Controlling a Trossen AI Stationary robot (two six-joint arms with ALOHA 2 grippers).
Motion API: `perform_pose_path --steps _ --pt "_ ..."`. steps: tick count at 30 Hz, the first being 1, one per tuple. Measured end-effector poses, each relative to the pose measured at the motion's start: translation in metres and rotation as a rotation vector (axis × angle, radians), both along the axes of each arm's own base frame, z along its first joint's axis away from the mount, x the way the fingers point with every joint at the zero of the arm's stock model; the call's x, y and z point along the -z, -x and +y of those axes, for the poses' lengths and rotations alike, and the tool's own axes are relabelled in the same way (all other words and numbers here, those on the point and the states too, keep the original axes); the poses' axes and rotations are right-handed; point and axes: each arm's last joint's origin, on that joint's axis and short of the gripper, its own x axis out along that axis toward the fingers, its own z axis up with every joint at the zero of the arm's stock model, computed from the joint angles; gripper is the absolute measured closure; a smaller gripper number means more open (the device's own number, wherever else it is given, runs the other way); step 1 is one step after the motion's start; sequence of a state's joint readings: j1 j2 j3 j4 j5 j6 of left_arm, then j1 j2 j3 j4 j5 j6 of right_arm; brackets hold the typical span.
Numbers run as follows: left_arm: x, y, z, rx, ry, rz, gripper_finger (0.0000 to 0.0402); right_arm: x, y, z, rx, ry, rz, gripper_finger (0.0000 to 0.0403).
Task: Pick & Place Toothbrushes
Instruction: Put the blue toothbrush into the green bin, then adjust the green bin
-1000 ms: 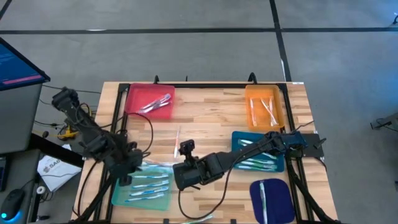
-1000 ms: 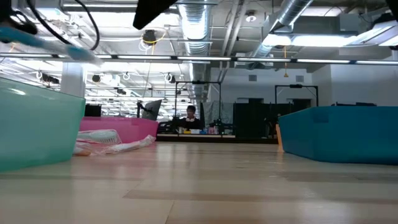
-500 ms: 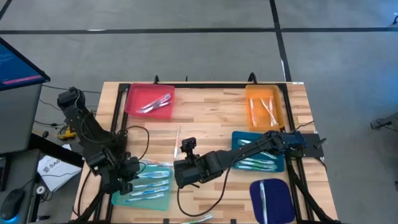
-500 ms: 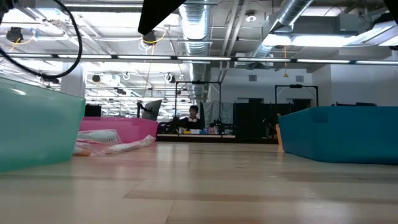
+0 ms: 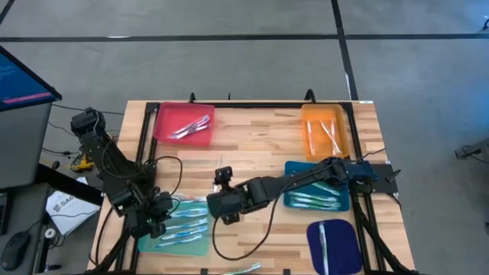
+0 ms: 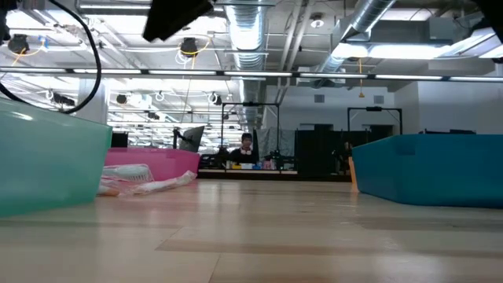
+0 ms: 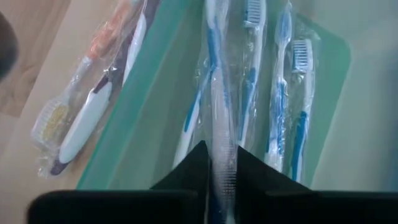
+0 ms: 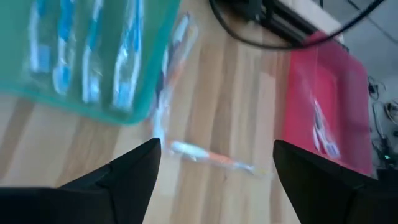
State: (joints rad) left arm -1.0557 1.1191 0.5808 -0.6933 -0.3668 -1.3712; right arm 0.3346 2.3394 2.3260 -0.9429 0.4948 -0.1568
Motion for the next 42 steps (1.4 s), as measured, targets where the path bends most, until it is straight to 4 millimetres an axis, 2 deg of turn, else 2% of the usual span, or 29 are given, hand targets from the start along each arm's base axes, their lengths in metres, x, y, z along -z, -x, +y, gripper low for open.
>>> perform_pose_path --steps 6,11,15,18,21,26,29,32,36,42 --pt "0.001 0.000 0.000 -0.002 0.005 0.009 0.0276 -0.002 0.001 0.012 -0.018 -0.021 -0.041 0.0097" --pt "0.000 0.000 0.000 0.001 0.013 0.013 0.0215 0.002 -0.002 0.009 -0.001 -0.031 -0.051 0.0097" --pt "-0.002 0.001 0.001 0.007 0.029 0.009 0.0188 0.014 -0.005 0.011 -0.011 -0.027 -0.058 0.0097" --pt "-0.007 0.001 0.002 0.022 0.038 -0.028 0.0182 0.014 -0.006 0.012 -0.016 -0.039 -0.075 0.0097" --pt "-0.013 0.000 0.005 0.020 0.028 -0.110 0.0184 0.012 -0.008 0.014 -0.021 -0.046 -0.099 0.0097" --pt "-0.022 -0.006 0.016 -0.007 -0.113 -0.296 0.0201 0.009 -0.011 0.021 -0.019 -0.080 -0.178 0.0097" --pt "-0.022 -0.017 0.026 -0.051 -0.188 -0.310 0.0214 0.020 -0.018 0.029 -0.026 -0.128 -0.301 0.0097" --pt "-0.021 -0.027 0.039 -0.101 -0.260 -0.290 0.0228 0.031 -0.013 0.030 -0.030 -0.154 -0.365 0.0097" --pt "-0.020 -0.035 0.060 -0.177 -0.323 -0.209 0.0257 0.023 0.010 0.026 -0.025 -0.230 -0.508 0.0097" --pt "-0.004 -0.041 0.084 -0.150 -0.278 -0.012 0.0329 0.031 0.055 0.020 -0.100 -0.362 -0.664 0.0097"
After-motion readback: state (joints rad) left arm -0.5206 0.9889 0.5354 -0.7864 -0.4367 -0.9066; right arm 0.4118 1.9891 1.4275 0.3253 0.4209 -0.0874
